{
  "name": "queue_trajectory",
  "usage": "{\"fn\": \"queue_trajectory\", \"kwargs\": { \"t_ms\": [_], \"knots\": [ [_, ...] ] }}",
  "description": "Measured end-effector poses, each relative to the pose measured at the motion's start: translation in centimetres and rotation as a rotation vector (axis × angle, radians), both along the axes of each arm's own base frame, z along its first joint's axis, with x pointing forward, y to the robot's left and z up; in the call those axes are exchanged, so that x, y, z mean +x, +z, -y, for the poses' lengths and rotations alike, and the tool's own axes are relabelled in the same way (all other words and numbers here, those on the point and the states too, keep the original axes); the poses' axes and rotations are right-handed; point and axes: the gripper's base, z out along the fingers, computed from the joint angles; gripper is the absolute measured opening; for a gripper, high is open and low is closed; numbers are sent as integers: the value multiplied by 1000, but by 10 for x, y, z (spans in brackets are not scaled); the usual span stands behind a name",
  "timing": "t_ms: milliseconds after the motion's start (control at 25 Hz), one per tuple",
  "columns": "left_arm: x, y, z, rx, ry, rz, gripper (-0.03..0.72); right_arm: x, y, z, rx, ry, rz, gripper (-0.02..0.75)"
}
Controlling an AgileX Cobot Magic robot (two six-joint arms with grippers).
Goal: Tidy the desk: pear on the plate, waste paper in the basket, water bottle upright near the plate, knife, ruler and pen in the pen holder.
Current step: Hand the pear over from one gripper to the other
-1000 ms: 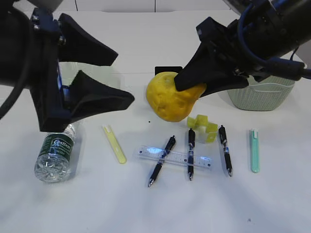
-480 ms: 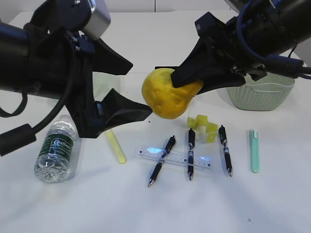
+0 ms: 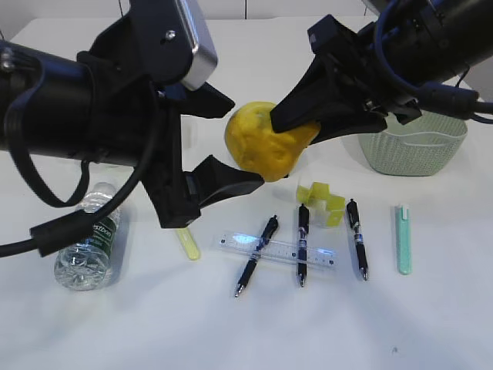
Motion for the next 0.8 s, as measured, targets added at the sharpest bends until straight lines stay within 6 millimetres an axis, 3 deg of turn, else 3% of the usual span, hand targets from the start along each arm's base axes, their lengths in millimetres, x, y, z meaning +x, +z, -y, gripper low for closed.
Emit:
{"fn": "queue_trajectory", "kwargs": {
  "t_ms": [360, 800],
  "knots": [
    [13, 12, 11, -29, 10, 31, 688, 0, 0, 0, 2, -2, 1, 253],
    [15, 6, 16, 10, -33, 17, 688, 1, 0, 0, 2, -7, 6, 252]
  ]
}}
